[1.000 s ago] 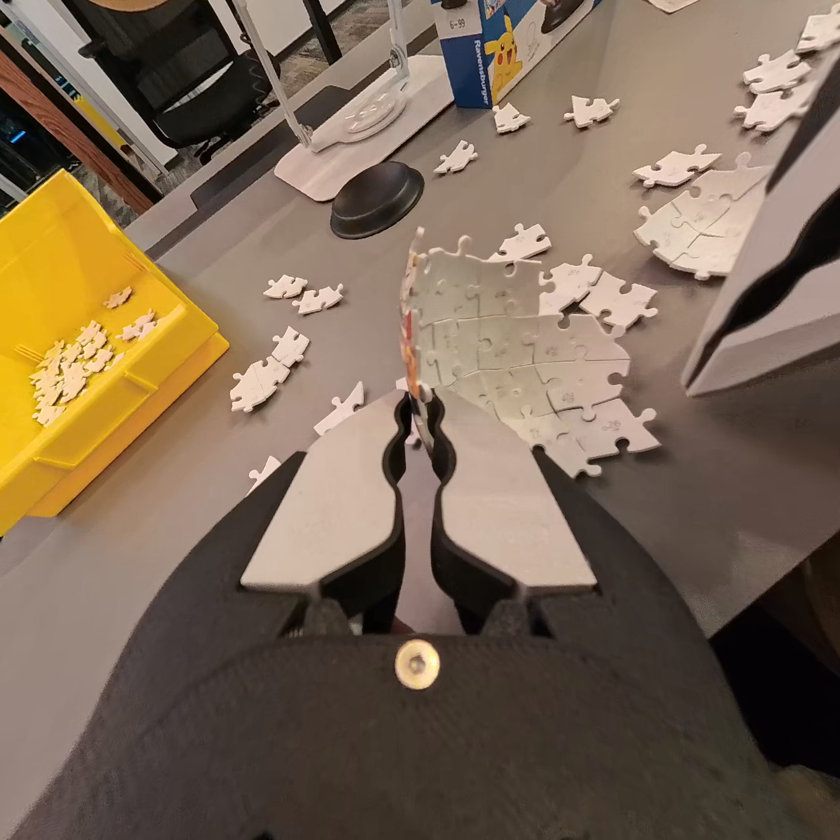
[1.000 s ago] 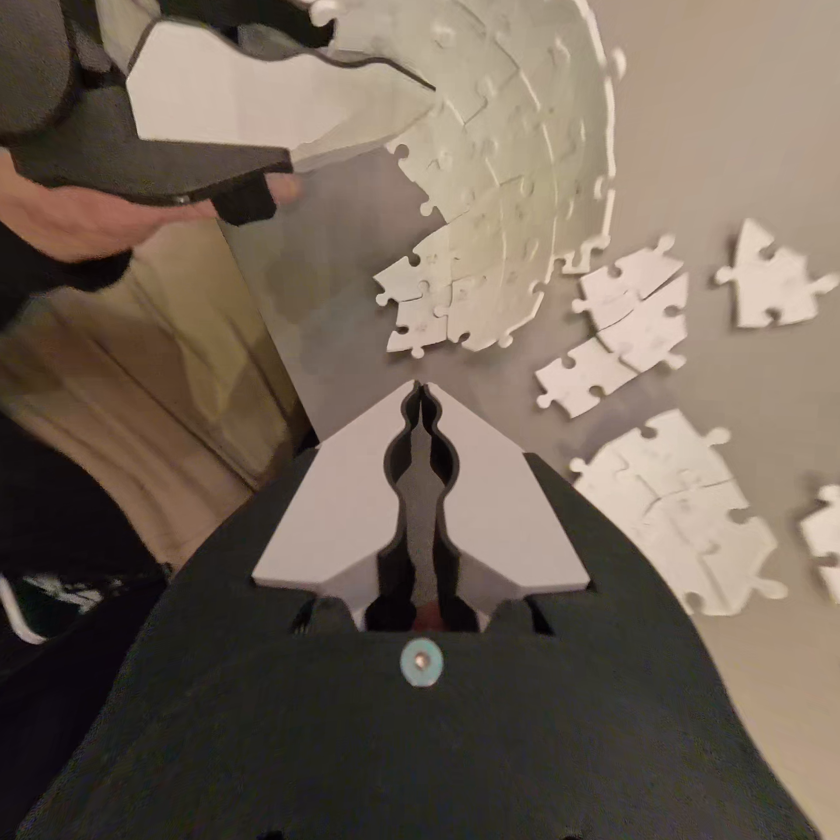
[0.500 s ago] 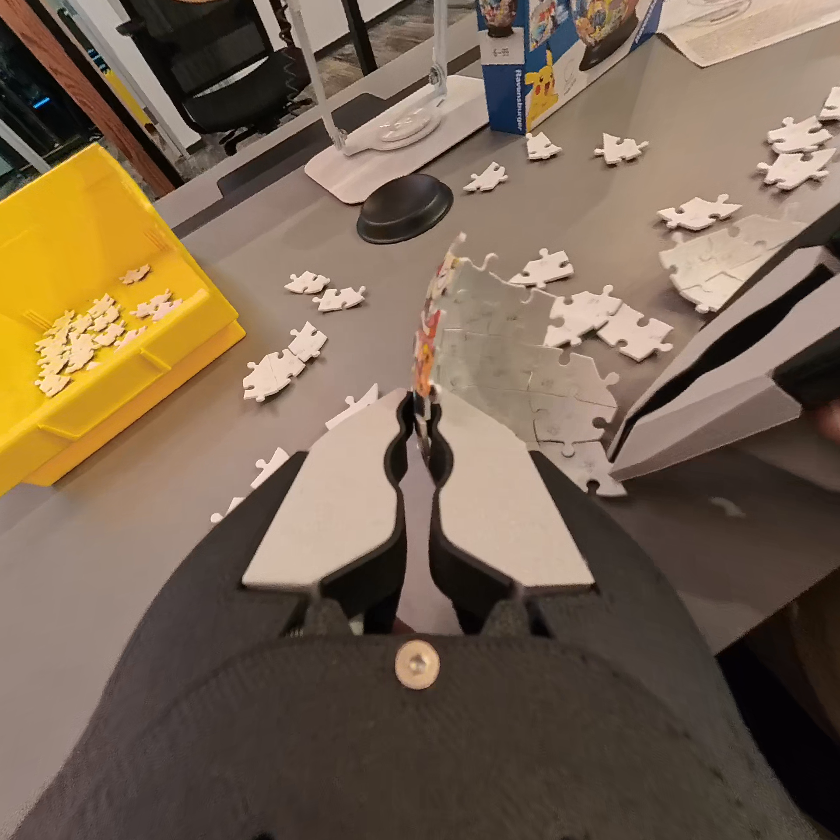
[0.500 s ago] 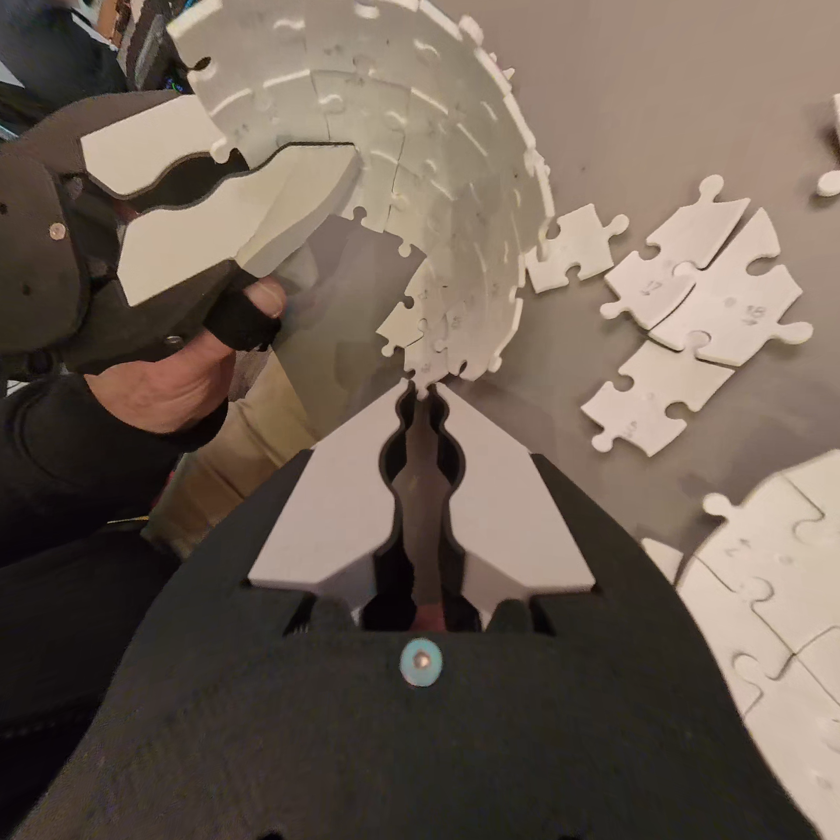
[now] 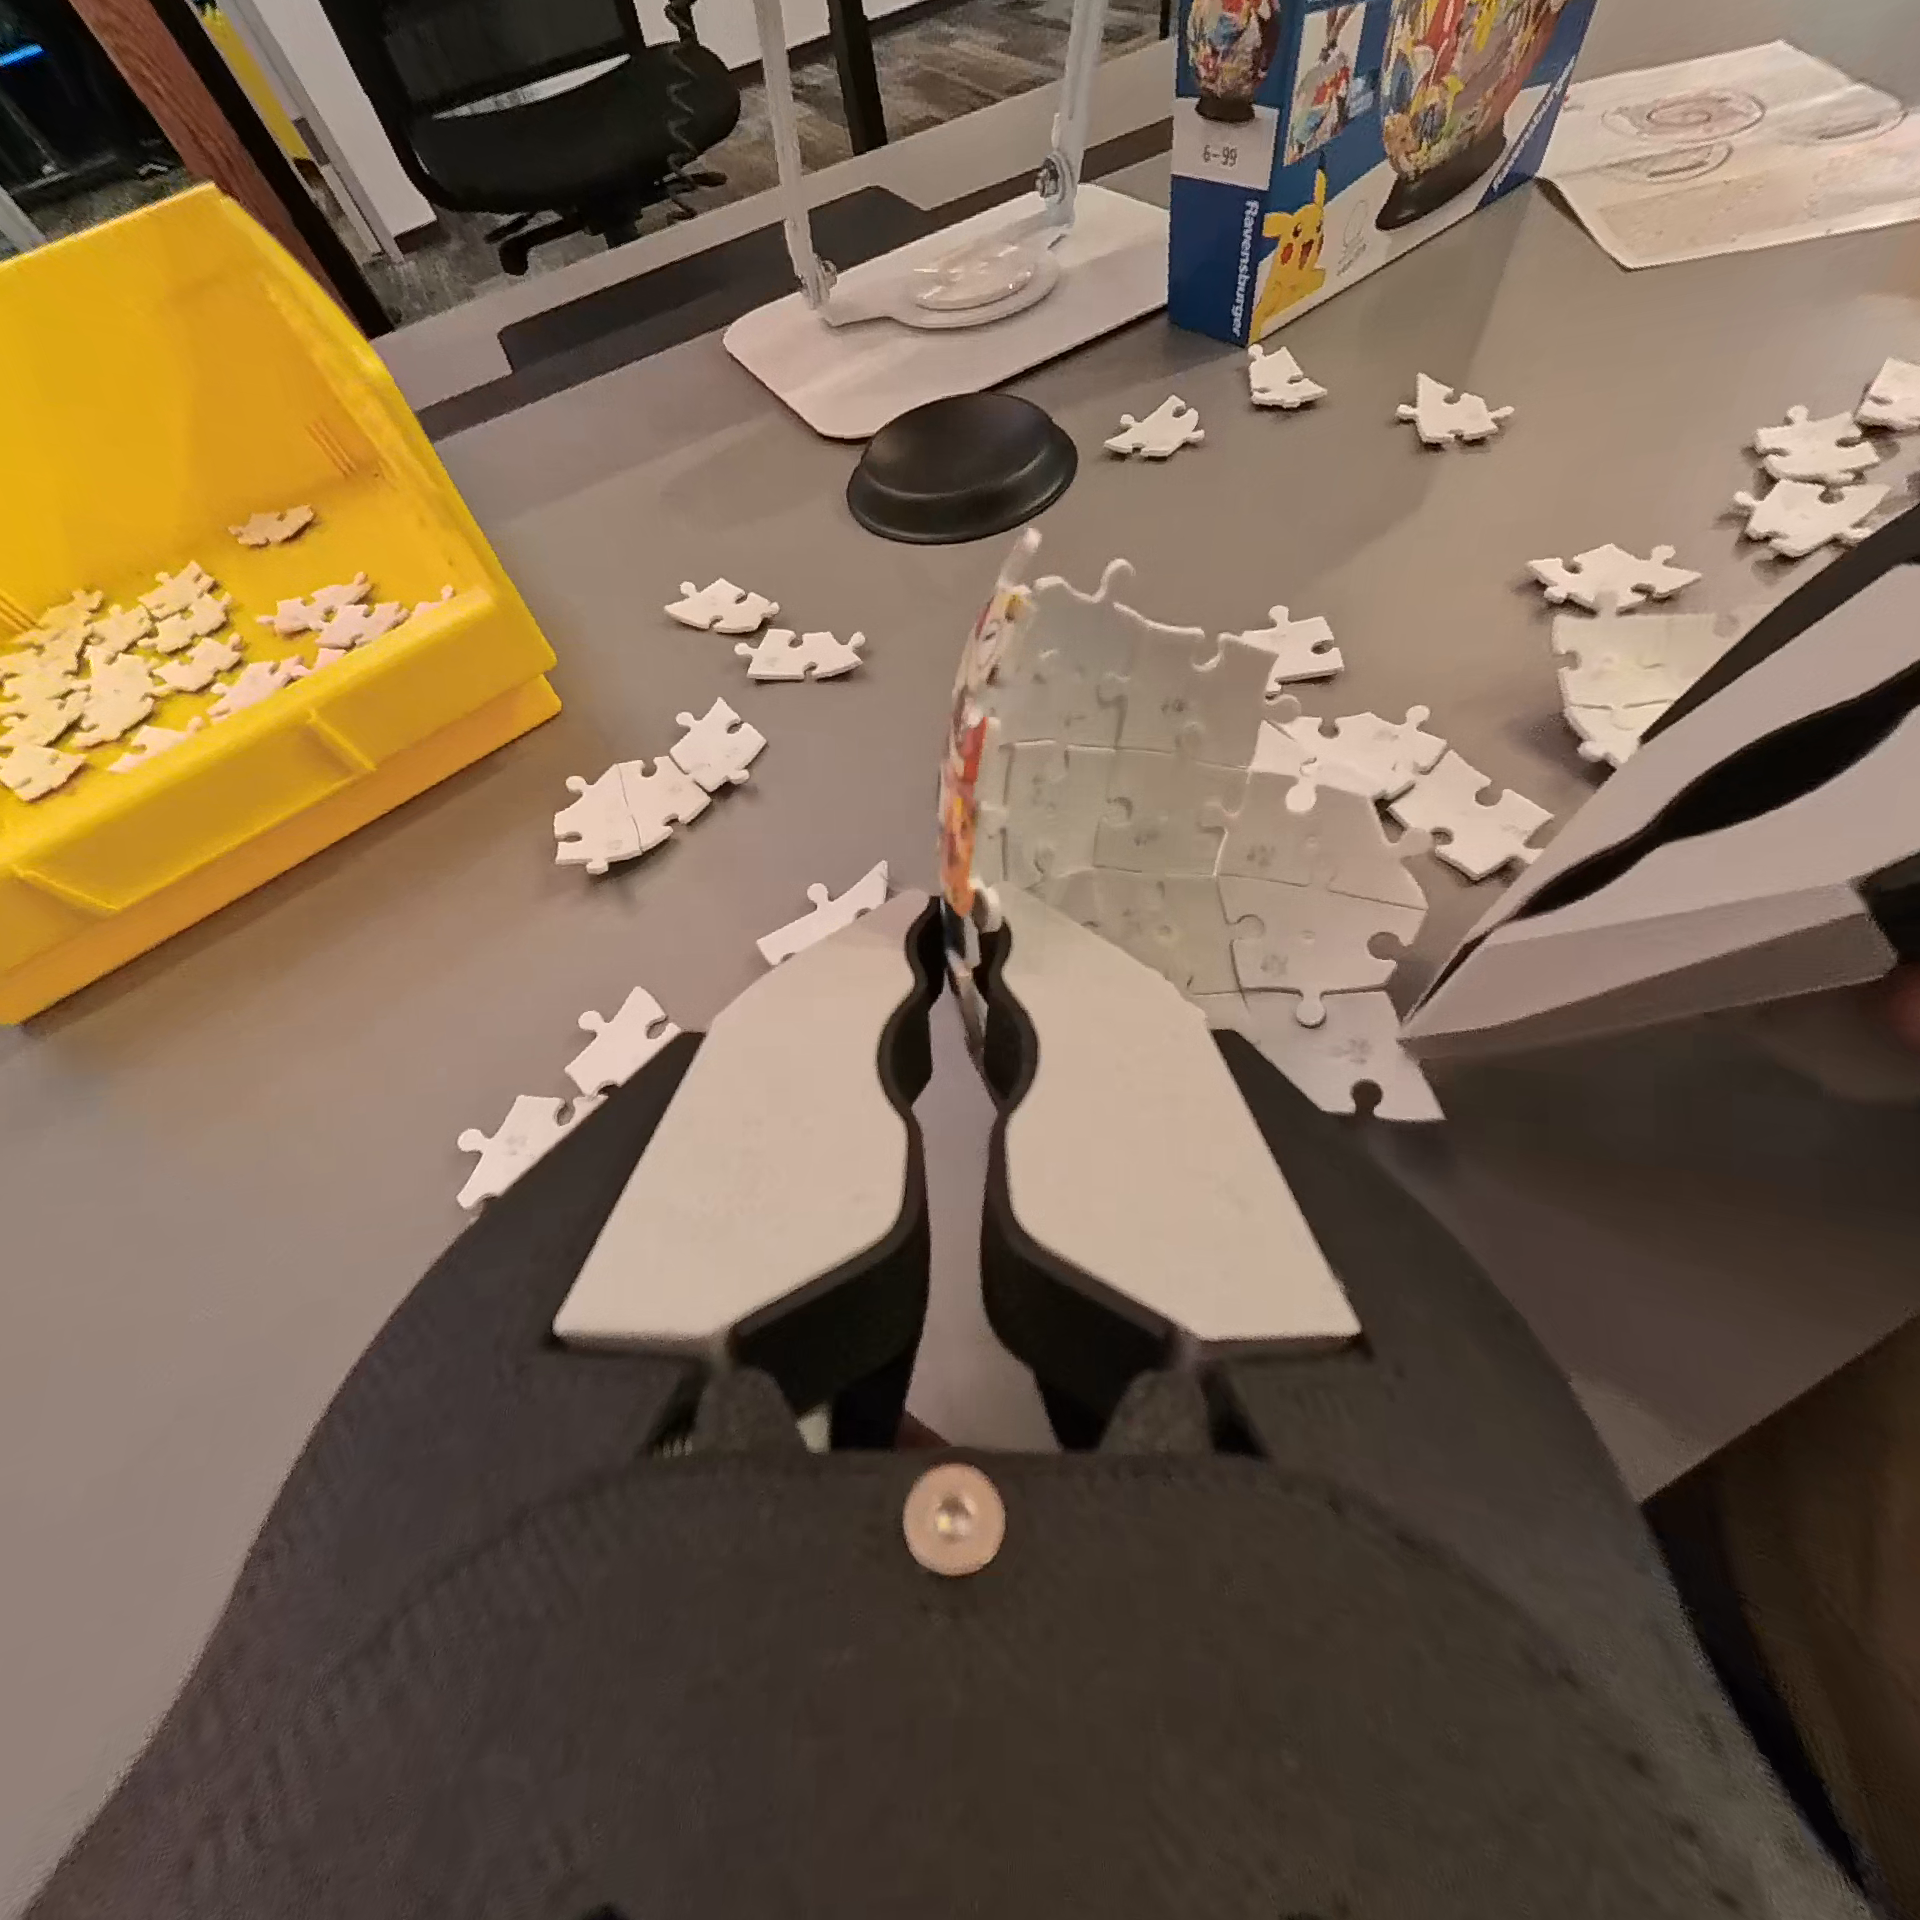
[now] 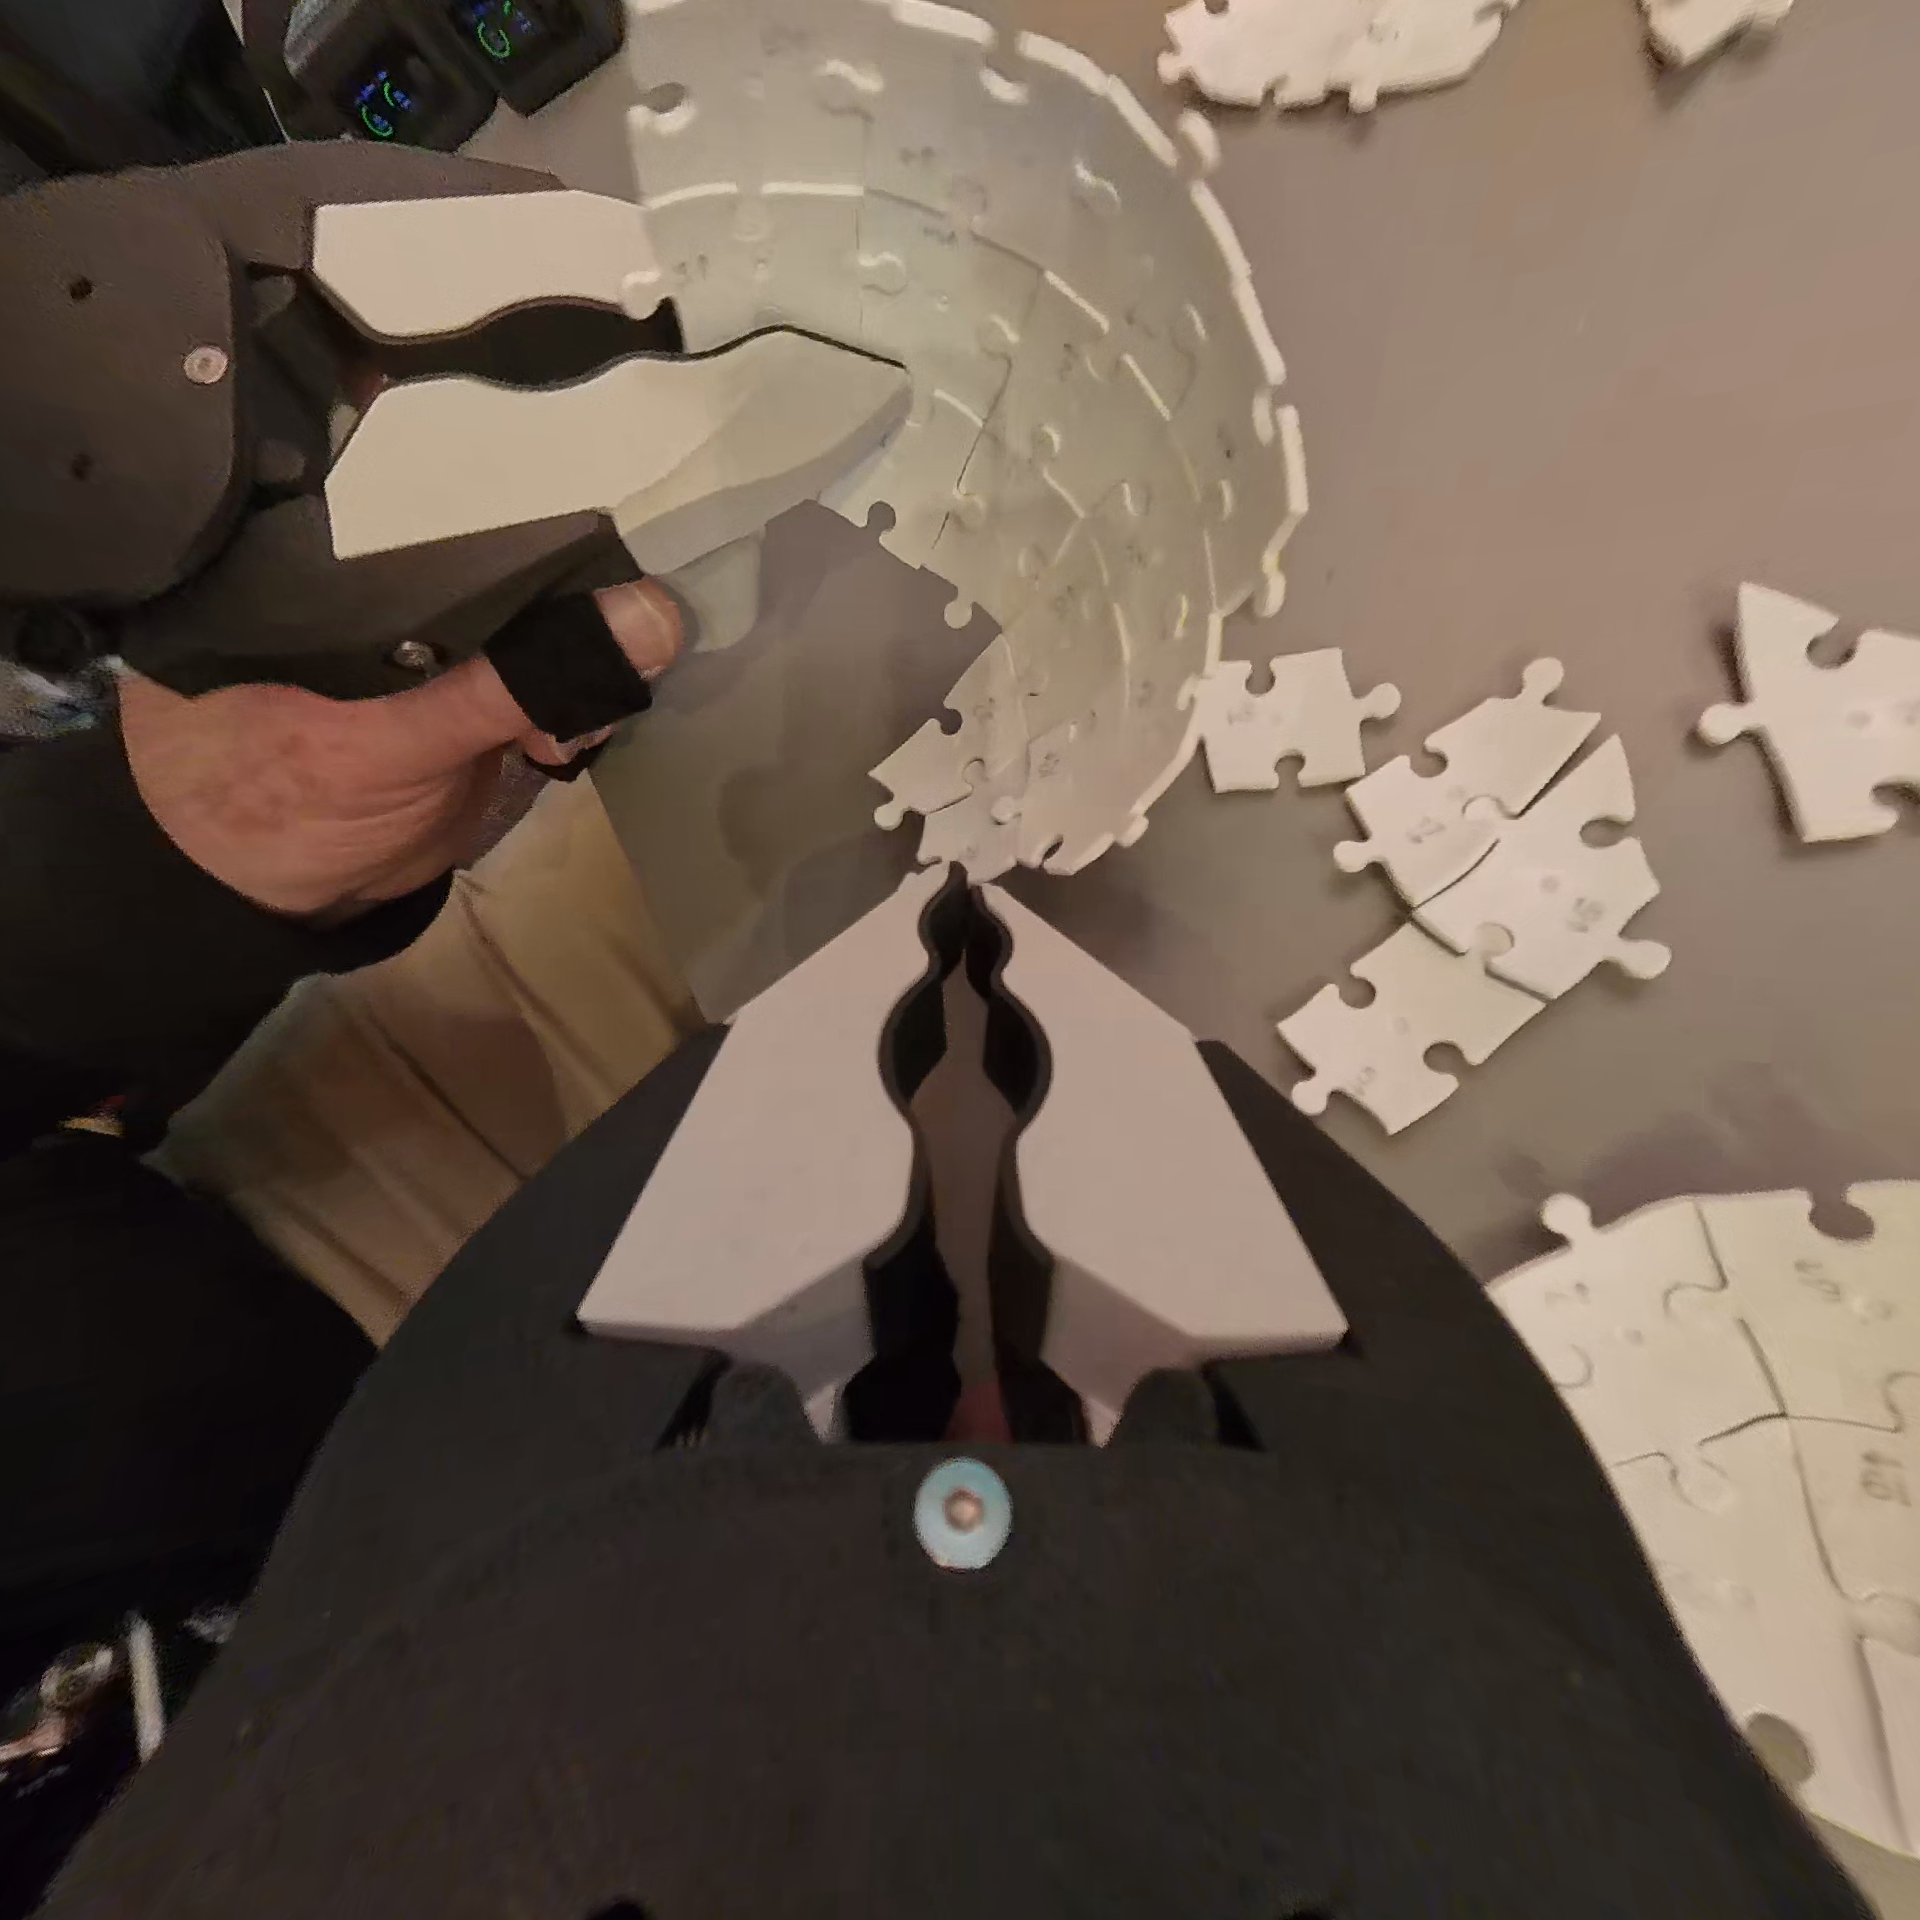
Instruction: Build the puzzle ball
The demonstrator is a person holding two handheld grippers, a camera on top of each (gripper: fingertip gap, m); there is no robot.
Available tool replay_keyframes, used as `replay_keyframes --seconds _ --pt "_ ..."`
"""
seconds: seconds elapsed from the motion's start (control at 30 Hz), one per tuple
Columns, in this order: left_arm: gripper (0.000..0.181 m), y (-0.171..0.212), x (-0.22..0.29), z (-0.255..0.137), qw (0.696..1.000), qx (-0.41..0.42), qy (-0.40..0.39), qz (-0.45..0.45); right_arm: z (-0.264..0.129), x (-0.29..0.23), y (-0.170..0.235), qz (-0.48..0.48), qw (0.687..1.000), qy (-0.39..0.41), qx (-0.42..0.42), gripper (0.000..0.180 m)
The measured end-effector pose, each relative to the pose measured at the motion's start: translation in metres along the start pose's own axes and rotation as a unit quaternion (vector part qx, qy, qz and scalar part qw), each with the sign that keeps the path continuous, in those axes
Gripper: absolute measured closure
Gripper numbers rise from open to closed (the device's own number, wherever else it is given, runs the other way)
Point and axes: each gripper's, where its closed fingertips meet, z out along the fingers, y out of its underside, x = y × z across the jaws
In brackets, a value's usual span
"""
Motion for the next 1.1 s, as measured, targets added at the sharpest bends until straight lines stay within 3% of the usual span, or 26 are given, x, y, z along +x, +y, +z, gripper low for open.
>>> replay_keyframes --seconds 0.07,0.23,0.53,0.6,0.67,0.87,0.93,1.1 --pt "0.176 0.000 -0.001 0.000 1.000 -0.001 0.007 -0.018 -0.001 -0.001 -0.002 -0.008 1.000 0.001 0.004 0.180" --pt "0.177 -0.002 -0.004 -0.001 0.998 0.008 0.015 -0.053 0.000 -0.002 -0.004 0.109 0.991 -0.060 0.041 0.180" --pt "0.178 -0.002 -0.008 0.000 0.996 0.009 0.023 -0.088 -0.001 0.006 -0.006 -0.063 0.996 0.055 0.017 0.180" --pt "0.178 -0.003 -0.009 -0.001 0.995 0.011 0.022 -0.094 0.000 -0.002 -0.007 -0.014 0.999 0.023 0.028 0.180" --pt "0.178 -0.003 -0.008 -0.001 0.995 0.013 0.024 -0.099 0.006 0.000 0.001 0.055 0.998 -0.005 0.015 0.158" --pt "0.178 -0.013 -0.010 -0.006 0.989 0.041 0.039 -0.133 0.008 -0.003 -0.006 0.112 0.992 -0.036 0.048 0.160" --pt "0.178 -0.016 -0.012 -0.008 0.987 0.049 0.045 -0.149 0.008 -0.006 -0.013 0.131 0.988 -0.052 0.064 0.172" --pt "0.178 -0.020 -0.017 -0.012 0.980 0.066 0.052 -0.178 0.008 -0.007 -0.020 0.157 0.980 -0.083 0.086 0.177"
